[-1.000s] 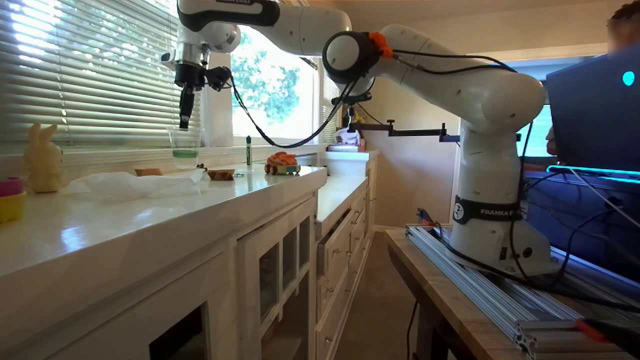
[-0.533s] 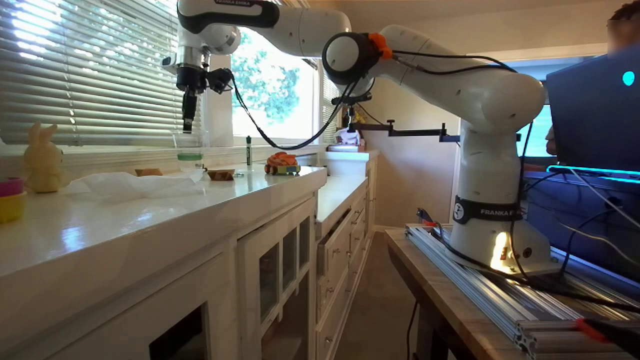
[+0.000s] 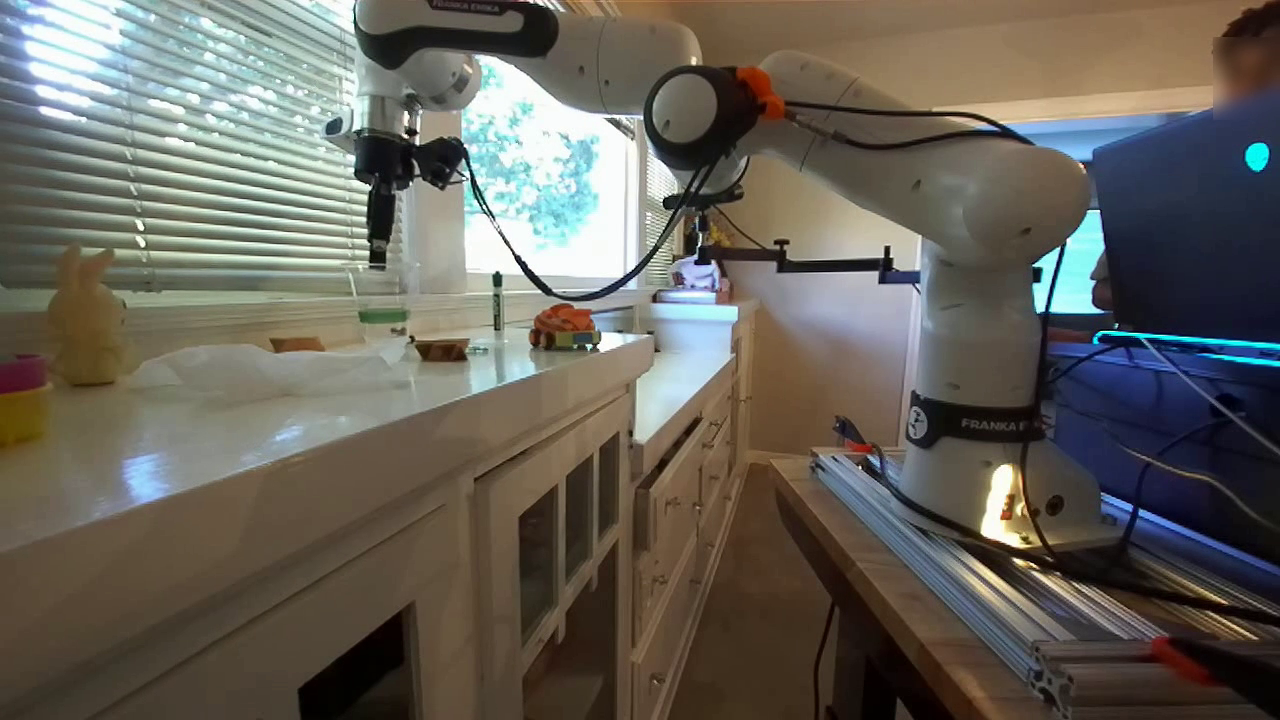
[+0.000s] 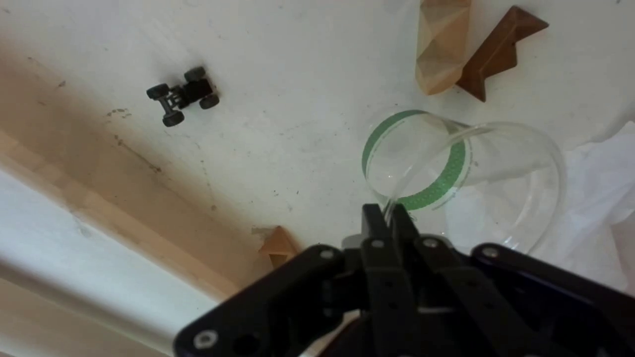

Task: Remove the ball from the cup

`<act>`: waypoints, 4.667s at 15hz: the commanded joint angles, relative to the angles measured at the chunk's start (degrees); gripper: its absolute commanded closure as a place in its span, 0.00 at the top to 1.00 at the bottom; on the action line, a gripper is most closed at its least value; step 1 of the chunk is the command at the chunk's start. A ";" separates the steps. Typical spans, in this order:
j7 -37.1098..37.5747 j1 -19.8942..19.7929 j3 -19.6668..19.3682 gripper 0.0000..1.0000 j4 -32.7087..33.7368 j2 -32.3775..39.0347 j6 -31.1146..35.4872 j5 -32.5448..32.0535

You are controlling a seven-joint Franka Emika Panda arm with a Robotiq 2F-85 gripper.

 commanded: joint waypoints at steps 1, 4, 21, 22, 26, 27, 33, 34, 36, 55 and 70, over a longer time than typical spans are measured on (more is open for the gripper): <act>1.98 -0.12 -0.27 0.02 2.25 1.13 -0.95 0.87; 2.32 -0.09 -0.32 0.02 2.21 1.19 -1.05 0.82; 3.08 2.42 -3.03 1.00 0.29 -3.36 1.94 -2.46; 2.10 3.19 -3.58 1.00 0.31 -4.20 2.16 -3.23; 1.93 2.64 -2.64 1.00 -0.06 -3.97 1.99 -1.55; 1.95 2.61 -2.65 1.00 0.19 -3.66 1.82 -1.55; 8.35 3.22 -3.33 1.00 1.65 -2.11 0.87 -1.79; 9.23 3.65 -3.46 1.00 1.84 -2.10 1.26 -2.11; 10.87 4.31 -3.38 1.00 1.48 -2.55 1.07 -2.26; 32.90 8.08 -2.31 1.00 1.19 -1.99 -1.94 -0.06; 43.34 13.17 -2.02 1.00 0.83 -0.81 -7.93 -0.24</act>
